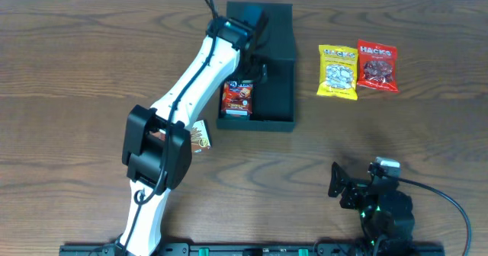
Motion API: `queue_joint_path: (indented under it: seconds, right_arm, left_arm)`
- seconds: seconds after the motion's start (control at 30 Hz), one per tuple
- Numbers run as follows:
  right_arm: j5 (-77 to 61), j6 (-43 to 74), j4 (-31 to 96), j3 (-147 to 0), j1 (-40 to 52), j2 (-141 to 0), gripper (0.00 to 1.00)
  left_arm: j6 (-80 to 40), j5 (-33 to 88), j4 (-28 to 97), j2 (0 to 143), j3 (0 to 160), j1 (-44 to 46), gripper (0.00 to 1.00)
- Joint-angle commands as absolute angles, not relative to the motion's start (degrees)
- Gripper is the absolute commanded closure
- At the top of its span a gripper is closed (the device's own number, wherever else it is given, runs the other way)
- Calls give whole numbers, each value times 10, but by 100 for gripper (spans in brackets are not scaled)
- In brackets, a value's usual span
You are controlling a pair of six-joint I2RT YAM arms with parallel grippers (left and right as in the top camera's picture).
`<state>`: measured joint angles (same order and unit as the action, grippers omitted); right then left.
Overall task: Pack container
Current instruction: 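Carry the Hello Panda box into the black box and lower it, then release the Hello Panda box and withdraw the left gripper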
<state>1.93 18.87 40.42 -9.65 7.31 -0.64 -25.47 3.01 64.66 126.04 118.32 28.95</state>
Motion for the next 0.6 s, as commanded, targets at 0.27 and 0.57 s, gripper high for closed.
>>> queue_joint_path:
  seconds: [0.27,0.57]
  right_arm:
    - [21,193,405,-91,76,-3,1]
    - [21,192,405,-91,76,-3,1]
  left_arm:
    - [-242,33,663,1263,1293,301,31]
    - [-227,95,535,1263,1187,308,51]
